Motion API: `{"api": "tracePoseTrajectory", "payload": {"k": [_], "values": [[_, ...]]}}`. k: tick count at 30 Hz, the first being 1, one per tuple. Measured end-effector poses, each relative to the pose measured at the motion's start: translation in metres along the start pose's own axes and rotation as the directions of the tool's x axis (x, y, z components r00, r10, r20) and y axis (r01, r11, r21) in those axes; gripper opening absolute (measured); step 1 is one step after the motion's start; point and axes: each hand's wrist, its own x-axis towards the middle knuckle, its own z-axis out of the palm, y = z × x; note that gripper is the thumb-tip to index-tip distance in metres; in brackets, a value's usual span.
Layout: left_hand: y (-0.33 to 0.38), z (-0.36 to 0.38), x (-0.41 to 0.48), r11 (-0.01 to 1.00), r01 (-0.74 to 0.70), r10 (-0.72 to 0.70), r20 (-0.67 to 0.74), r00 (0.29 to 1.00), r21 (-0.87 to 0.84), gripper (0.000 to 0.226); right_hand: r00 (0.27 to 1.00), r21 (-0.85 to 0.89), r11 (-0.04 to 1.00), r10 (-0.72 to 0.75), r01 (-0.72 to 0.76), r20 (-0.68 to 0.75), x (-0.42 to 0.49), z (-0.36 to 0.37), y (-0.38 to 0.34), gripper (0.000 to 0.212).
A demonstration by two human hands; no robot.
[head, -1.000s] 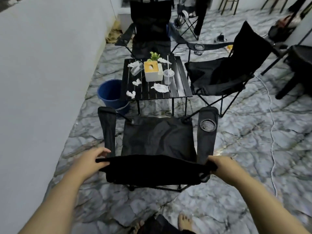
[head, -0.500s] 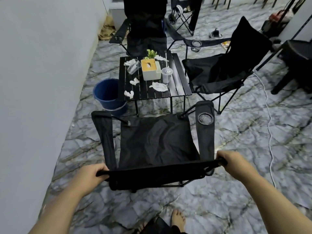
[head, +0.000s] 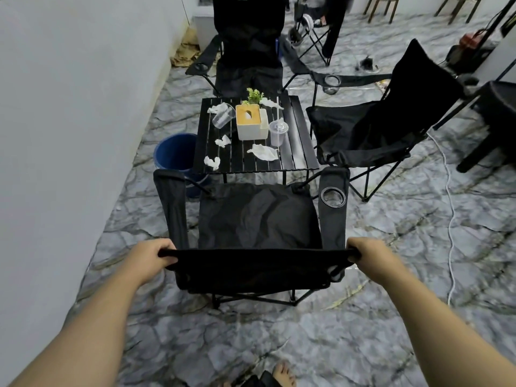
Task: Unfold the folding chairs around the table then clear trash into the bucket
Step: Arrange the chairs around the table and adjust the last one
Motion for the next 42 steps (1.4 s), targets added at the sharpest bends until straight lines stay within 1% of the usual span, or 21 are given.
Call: {"api": "tracePoseTrajectory", "payload": {"k": [3,8,10,15,18,23,26,28,30,33,35,38,42], "values": [[0.003,-0.002,0.005,1.0,0.006,-0.006,0.006,1.0,0.003,0.02,1.0,-0.007,1.0,-0.01,0.01,-0.009,0.002,-0.001,-0.001,0.014],[-0.001,-0.001,0.003,0.999,0.012,-0.012,0.001,1.0,-0.036,0.019,0.999,-0.008,1.0,-0.025,0.025,-0.02,0.0,0.001,-0.002,0.012],[-0.003,-0.001,0.001,0.999,0.018,-0.018,0.008,1.0,-0.027,0.017,1.0,0.0,1.0,-0.02,0.02,-0.016,-0.001,0.003,-0.002,0.015],[-0.009,0.004,-0.011,0.998,0.026,-0.026,0.0,1.0,-0.052,0.014,1.0,-0.03,0.999,-0.012,0.011,-0.021,-0.002,0.007,0.0,0.011],[-0.005,0.004,-0.013,0.999,0.016,-0.016,0.006,1.0,-0.04,0.011,1.0,-0.011,1.0,-0.014,0.014,-0.021,-0.002,0.009,0.0,0.012],[-0.006,0.001,-0.017,1.0,-0.002,0.002,0.018,1.0,0.012,0.016,0.999,-0.03,0.999,-0.036,0.036,0.007,0.001,0.013,0.006,0.008],[-0.011,0.0,-0.022,1.0,-0.005,0.005,0.001,1.0,-0.004,0.017,0.999,-0.043,0.999,-0.031,0.032,0.016,0.002,0.015,0.009,0.01],[-0.013,0.0,-0.027,1.0,-0.024,0.024,-0.013,1.0,-0.011,0.02,0.999,-0.026,0.999,-0.02,0.021,0.048,0.001,0.013,0.006,0.011],[-0.014,-0.003,-0.031,0.999,-0.043,0.042,-0.009,0.999,-0.018,0.023,0.994,0.002,1.0,-0.001,0.001,0.11,-0.002,0.007,0.002,0.018],[-0.017,-0.011,-0.039,0.995,-0.043,0.043,-0.002,0.999,-0.093,0.025,0.977,0.09,0.995,0.015,-0.035,0.213,-0.008,-0.008,-0.015,0.04],[-0.02,-0.015,-0.046,0.985,-0.038,0.034,-0.028,0.999,-0.171,0.026,0.976,0.145,0.989,-0.033,0.002,0.215,-0.01,-0.017,-0.037,0.045],[-0.026,-0.026,-0.059,0.962,-0.032,0.003,-0.103,0.995,-0.273,0.025,0.965,0.179,0.969,-0.201,0.17,0.169,-0.004,-0.014,-0.092,0.041],[-0.052,-0.048,-0.069,0.927,-0.027,-0.037,-0.161,0.986,-0.375,0.027,0.897,0.22,0.905,-0.405,0.365,0.178,0.003,0.008,-0.19,0.028]]}}
